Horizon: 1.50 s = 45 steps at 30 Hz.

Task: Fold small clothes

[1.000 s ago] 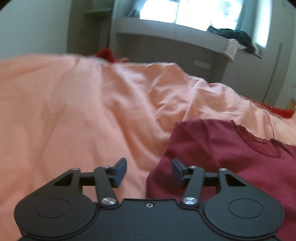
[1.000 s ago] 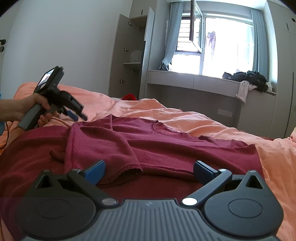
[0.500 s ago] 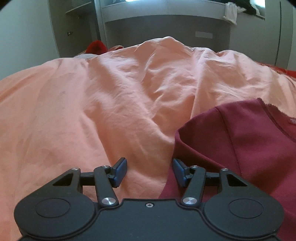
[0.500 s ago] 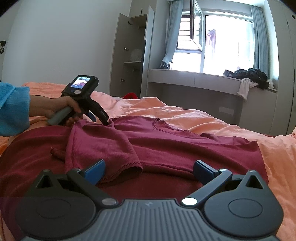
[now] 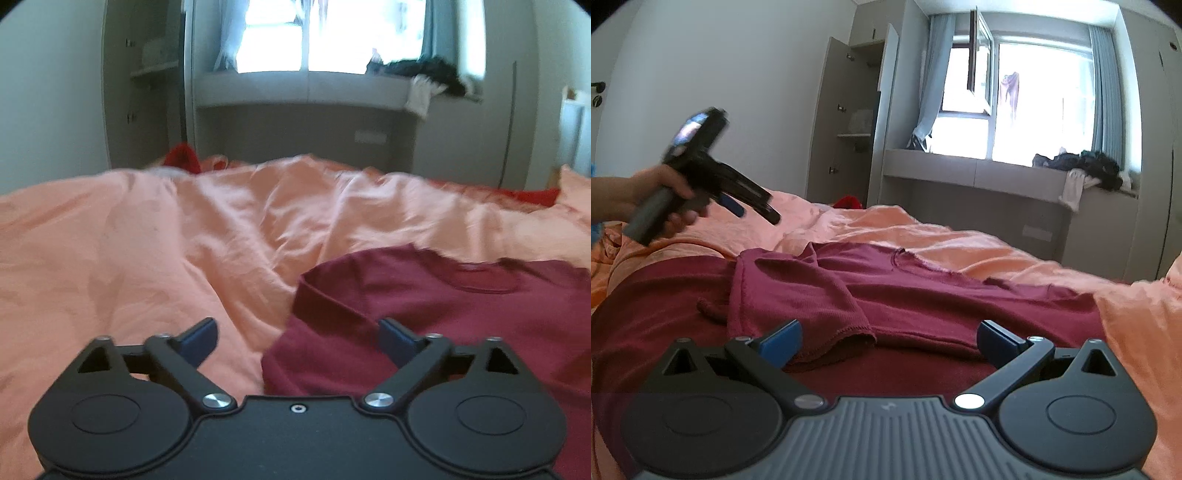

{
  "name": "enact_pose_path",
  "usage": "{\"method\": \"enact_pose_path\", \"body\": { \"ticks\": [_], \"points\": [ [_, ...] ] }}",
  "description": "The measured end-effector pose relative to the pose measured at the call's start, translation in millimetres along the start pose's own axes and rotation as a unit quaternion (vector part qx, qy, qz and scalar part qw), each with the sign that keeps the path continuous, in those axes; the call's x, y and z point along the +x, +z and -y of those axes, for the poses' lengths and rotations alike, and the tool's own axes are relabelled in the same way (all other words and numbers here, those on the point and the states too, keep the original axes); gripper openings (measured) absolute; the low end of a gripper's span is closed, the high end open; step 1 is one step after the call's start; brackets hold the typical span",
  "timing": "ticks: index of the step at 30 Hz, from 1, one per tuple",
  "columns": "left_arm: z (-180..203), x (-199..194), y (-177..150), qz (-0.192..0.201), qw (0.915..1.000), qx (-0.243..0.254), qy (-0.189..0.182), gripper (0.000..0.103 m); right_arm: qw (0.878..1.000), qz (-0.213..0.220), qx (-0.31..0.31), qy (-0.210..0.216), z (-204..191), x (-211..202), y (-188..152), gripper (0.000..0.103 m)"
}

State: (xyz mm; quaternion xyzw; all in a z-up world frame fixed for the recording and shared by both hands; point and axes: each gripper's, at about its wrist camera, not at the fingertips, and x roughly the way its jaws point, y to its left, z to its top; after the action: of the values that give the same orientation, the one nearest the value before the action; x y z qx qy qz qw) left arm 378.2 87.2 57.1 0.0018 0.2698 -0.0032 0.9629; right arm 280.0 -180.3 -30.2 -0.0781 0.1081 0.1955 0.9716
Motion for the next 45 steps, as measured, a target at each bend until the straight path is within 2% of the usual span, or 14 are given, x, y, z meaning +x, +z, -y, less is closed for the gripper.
{"method": "enact_pose_path", "body": {
  "ticks": [5, 11, 14, 17, 19, 22, 26, 31, 39, 41, 44, 45],
  "points": [
    [15.7, -68.7, -29.9, 0.033, 0.9989, 0.021, -0.026, 0.102, 1.000, 0.017, -0.016, -0.009, -9.6, -26.2, -2.6, 0.103],
    [32.6, -137.2, -86.8, 0.066, 0.9958, 0.047, -0.043, 0.102, 1.000, 0.015, -0.018, -0.014, -23.4, -64.7, -19.6, 0.103],
    [44.3, -166.2, -117.4, 0.085, 0.9925, 0.078, -0.041, 0.102, 0.999, 0.007, -0.048, -0.014, -36.9, -84.2, -32.6, 0.103],
    [54.6, -187.4, -146.7, 0.092, 0.9895, 0.105, -0.038, 0.102, 0.994, -0.012, -0.104, -0.016, -57.4, -101.4, -50.1, 0.103],
    [58.4, -197.3, -162.0, 0.090, 0.9886, 0.115, -0.038, 0.102, 0.989, -0.027, -0.147, -0.024, -73.3, -108.9, -62.1, 0.103],
    [61.3, -205.4, -178.6, 0.084, 0.9886, 0.117, -0.043, 0.102, 0.974, -0.051, -0.218, -0.045, -97.1, -112.7, -79.4, 0.103],
    [66.6, -214.6, -193.4, 0.083, 0.9875, 0.125, -0.048, 0.102, 0.954, -0.092, -0.276, -0.075, -114.8, -101.6, -97.1, 0.103],
    [70.6, -219.8, -200.2, 0.079, 0.9880, 0.122, -0.053, 0.102, 0.917, -0.143, -0.345, -0.138, -124.5, -79.1, -118.3, 0.103],
    [70.0, -222.3, -202.2, 0.074, 0.9892, 0.115, -0.053, 0.102, 0.908, -0.158, -0.354, -0.158, -132.1, -60.3, -126.9, 0.102],
    [70.3, -223.7, -204.0, 0.073, 0.9890, 0.118, -0.053, 0.102, 0.908, -0.164, -0.352, -0.159, -131.2, -62.3, -128.4, 0.099],
    [70.8, -225.1, -207.3, 0.072, 0.9886, 0.121, -0.051, 0.102, 0.904, -0.166, -0.361, -0.156, -138.2, -62.5, -132.6, 0.084],
    [71.4, -225.7, -208.7, 0.072, 0.9885, 0.123, -0.051, 0.102, 0.901, -0.166, -0.369, -0.156, -138.5, -65.1, -134.2, 0.070]
  ]
}}
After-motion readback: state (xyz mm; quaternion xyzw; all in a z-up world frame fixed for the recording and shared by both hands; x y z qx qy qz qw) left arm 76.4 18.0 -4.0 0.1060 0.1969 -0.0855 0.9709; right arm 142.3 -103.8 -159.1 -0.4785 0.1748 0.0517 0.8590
